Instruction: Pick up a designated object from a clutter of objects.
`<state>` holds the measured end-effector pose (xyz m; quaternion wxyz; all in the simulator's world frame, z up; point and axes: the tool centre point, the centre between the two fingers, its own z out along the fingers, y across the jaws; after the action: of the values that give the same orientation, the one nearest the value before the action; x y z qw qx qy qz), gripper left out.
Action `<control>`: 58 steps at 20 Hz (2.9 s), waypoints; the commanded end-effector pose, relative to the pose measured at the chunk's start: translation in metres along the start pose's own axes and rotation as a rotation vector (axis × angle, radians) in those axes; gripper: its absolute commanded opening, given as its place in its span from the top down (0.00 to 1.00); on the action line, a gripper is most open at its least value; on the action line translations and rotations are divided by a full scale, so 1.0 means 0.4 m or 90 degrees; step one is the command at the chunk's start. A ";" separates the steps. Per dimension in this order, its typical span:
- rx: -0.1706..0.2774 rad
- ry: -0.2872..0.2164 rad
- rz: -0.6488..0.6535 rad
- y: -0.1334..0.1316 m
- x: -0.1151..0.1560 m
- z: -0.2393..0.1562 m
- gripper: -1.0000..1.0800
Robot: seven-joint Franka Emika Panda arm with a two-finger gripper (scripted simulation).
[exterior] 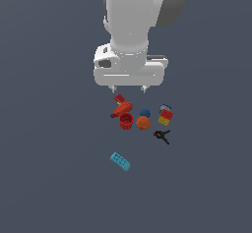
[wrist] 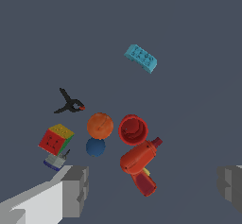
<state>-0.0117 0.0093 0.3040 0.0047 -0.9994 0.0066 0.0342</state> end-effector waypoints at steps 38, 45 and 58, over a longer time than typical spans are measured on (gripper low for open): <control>-0.021 0.021 -0.269 0.017 0.220 0.171 0.04; -0.025 0.025 -0.380 0.039 0.297 0.280 0.04; -0.027 0.033 -0.561 0.078 0.397 0.482 0.04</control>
<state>0.1301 -0.0209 0.1082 -0.0017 -0.9129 -0.4082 0.0051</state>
